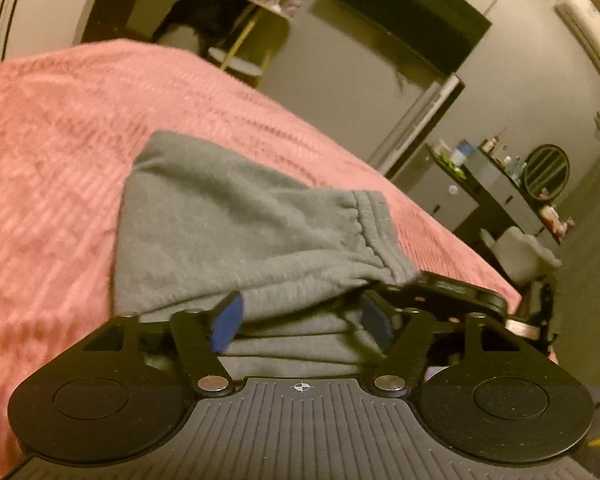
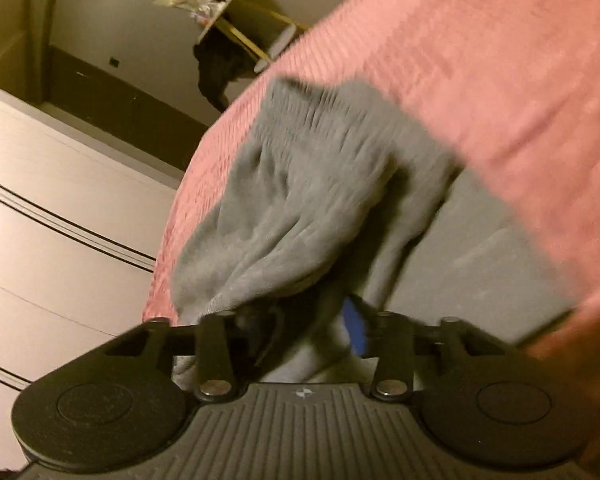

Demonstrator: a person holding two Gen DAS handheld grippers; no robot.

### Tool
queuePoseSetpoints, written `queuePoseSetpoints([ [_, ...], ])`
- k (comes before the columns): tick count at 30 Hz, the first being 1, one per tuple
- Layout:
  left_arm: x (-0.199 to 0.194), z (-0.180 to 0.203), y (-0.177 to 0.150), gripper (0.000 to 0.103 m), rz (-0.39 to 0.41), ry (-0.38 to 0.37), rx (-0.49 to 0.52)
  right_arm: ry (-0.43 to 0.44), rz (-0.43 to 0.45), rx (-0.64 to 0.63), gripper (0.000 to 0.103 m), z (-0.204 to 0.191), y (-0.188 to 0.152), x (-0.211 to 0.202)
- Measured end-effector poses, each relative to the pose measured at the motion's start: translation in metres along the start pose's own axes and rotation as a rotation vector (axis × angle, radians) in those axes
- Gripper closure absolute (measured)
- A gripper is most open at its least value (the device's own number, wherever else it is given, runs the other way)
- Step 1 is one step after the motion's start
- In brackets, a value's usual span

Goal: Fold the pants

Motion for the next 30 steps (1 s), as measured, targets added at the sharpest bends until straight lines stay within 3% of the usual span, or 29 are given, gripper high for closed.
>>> queuePoseSetpoints([
  [3, -0.004, -0.019, 0.005, 0.023, 0.038, 0.058, -0.060, -0.001, 0.036, 0.048, 0.047, 0.021, 0.012, -0.021],
  [7, 0.004, -0.042, 0.008, 0.016, 0.070, 0.175, -0.112, 0.058, 0.089, 0.245, 0.037, 0.045, 0.032, -0.030],
  [12, 0.027, -0.058, -0.013, 0.014, -0.011, 0.289, -0.064, 0.039, 0.085, 0.214, 0.032, 0.043, 0.051, -0.004],
  [14, 0.030, -0.064, -0.014, 0.012, -0.014, 0.292, -0.083, 0.038, 0.070, 0.182, 0.026, 0.037, 0.055, 0.009],
  [16, 0.033, -0.070, -0.017, 0.011, -0.020, 0.308, -0.103, 0.038, 0.061, 0.166, 0.027, 0.032, 0.054, 0.017],
  [18, 0.034, -0.073, -0.022, 0.010, -0.040, 0.336, -0.094, 0.035, 0.062, 0.167, 0.054, 0.029, 0.054, 0.018],
  [21, 0.035, -0.074, -0.023, 0.008, -0.044, 0.344, -0.089, 0.090, 0.086, 0.170, 0.053, 0.022, 0.054, 0.012],
  [24, 0.036, -0.075, -0.026, 0.008, -0.054, 0.345, -0.094, 0.088, 0.095, 0.165, 0.044, 0.022, 0.051, 0.015],
  [27, 0.034, -0.076, -0.026, 0.007, -0.054, 0.345, -0.102, 0.079, 0.070, 0.156, 0.041, 0.018, 0.052, 0.022],
  [28, 0.034, -0.075, -0.026, 0.007, -0.055, 0.345, -0.102, 0.070, 0.063, 0.152, 0.041, 0.015, 0.053, 0.024],
  [30, 0.033, -0.075, -0.026, 0.007, -0.053, 0.346, -0.102, 0.037, 0.066, 0.118, 0.054, 0.009, 0.055, 0.023],
])
Point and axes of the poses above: each gripper's, at about its wrist camera, not at the fingertips, and x roughly the way its jaws point, z to its right, y to its top, the point moved 8 cm from there along x, roughly the way its jaws point, and after that the axes turned 3 degrees about z, right-handed, at the moved point
